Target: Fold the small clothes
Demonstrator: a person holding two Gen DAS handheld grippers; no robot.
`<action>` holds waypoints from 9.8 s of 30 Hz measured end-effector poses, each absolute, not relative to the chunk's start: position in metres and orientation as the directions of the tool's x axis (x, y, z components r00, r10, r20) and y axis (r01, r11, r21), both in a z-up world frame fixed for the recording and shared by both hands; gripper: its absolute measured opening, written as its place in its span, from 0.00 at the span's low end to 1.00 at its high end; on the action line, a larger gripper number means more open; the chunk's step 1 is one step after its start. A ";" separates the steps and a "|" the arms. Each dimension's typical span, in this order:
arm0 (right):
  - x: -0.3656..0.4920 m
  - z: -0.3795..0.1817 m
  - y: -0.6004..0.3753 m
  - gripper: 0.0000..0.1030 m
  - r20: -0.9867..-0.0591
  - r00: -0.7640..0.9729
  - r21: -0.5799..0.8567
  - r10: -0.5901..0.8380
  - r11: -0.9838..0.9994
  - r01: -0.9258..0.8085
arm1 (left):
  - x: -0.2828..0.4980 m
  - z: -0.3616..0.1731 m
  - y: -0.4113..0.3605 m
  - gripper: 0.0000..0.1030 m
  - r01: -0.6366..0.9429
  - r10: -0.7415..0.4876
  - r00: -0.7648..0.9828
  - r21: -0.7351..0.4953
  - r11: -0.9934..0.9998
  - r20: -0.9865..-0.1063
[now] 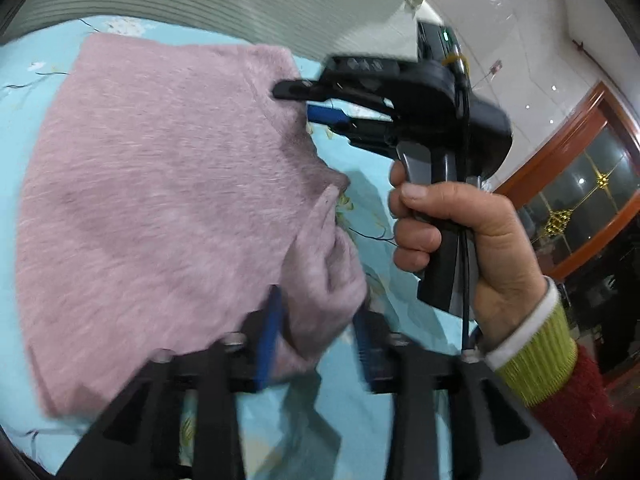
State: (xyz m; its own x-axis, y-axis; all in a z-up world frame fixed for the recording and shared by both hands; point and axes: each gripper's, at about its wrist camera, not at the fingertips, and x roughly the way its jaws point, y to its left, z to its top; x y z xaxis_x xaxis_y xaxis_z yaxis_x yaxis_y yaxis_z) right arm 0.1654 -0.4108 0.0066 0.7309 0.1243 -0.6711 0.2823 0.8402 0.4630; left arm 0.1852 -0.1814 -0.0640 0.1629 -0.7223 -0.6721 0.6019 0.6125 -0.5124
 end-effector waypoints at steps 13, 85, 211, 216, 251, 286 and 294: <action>0.109 -0.001 -0.384 0.61 -0.674 0.721 0.474 0.163 0.844 0.252 | 0.251 -0.064 -0.052 0.77 0.425 -0.633 0.332 -0.488 0.762 -0.699; 0.124 0.003 -0.213 0.62 -0.610 0.747 0.467 0.263 0.881 0.071 | 0.193 -0.044 0.100 0.49 0.278 -0.496 0.502 -0.411 0.868 -0.709; 0.034 -0.009 -0.151 0.49 -0.720 0.685 0.272 0.108 0.953 0.135 | 0.095 -0.028 0.103 0.66 0.233 -0.142 0.585 -0.003 0.972 -0.799; 0.084 -0.009 -0.175 0.50 -0.697 0.708 0.320 0.114 0.933 0.165 | 0.134 -0.030 0.100 0.67 0.211 -0.137 0.584 -0.014 0.977 -0.800; 0.073 0.005 -0.152 0.51 -0.696 0.711 0.260 0.100 0.958 0.120 | 0.151 -0.048 0.097 0.81 0.176 -0.061 0.544 0.042 0.984 -0.837; -0.010 -0.004 -0.086 0.96 -0.790 0.613 0.038 0.022 0.999 0.012 | 0.090 -0.030 0.083 0.88 0.288 -0.022 0.555 0.167 0.943 -0.831; 0.003 -0.011 -0.084 0.96 -0.802 0.597 0.038 0.032 0.999 -0.003 | 0.098 -0.032 0.082 0.88 0.266 0.002 0.566 0.185 0.946 -0.824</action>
